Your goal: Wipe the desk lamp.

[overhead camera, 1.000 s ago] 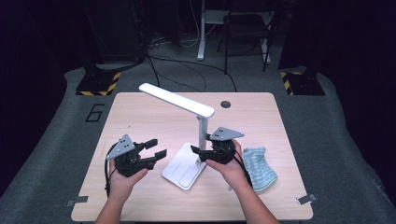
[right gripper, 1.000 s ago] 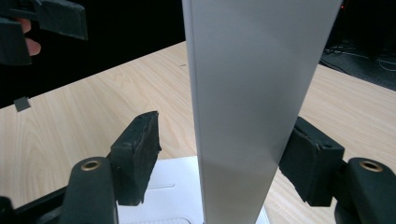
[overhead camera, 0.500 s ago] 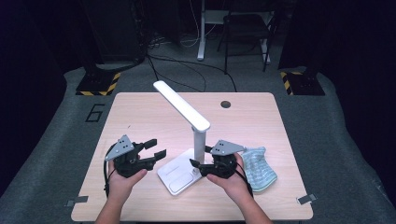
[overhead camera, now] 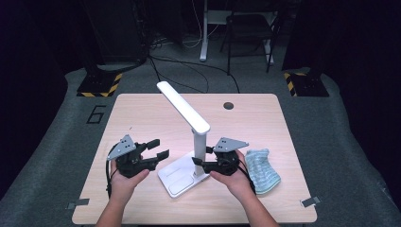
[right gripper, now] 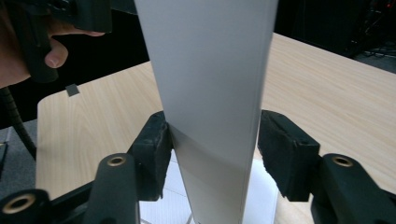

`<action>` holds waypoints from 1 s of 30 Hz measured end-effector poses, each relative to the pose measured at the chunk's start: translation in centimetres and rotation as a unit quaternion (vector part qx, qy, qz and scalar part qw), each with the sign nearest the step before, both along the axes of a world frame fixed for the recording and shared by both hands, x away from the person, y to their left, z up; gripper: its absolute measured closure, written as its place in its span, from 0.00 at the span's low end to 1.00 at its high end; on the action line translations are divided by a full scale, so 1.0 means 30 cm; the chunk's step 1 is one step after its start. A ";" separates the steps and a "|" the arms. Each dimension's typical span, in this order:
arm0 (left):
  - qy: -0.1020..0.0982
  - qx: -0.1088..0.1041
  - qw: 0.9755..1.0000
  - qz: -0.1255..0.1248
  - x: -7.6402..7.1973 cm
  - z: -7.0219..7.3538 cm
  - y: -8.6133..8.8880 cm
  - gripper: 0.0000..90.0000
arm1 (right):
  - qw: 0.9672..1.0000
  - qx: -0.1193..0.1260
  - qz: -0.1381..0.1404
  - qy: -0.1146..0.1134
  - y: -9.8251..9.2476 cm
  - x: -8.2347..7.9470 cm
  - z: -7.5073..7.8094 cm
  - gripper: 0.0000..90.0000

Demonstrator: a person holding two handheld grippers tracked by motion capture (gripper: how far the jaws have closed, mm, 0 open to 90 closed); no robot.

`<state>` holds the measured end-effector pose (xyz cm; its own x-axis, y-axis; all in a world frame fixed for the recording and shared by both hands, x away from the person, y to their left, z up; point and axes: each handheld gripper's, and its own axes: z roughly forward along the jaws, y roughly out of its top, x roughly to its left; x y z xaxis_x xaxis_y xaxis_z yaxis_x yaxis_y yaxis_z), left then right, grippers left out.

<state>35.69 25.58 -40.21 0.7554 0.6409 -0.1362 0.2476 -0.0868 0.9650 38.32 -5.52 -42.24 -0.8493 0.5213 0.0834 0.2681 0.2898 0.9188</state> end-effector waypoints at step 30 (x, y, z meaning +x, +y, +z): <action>-0.001 0.003 1.000 0.006 -0.015 -0.002 0.004 0.45 | 0.992 -0.020 -0.120 -0.019 -0.062 -0.035 0.004 0.59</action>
<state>35.24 25.70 -40.26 0.7475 0.6512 -0.1312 0.2477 -0.0899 0.9647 37.27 -7.37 -42.11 -0.7021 0.7115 0.0285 0.2989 0.2582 0.9187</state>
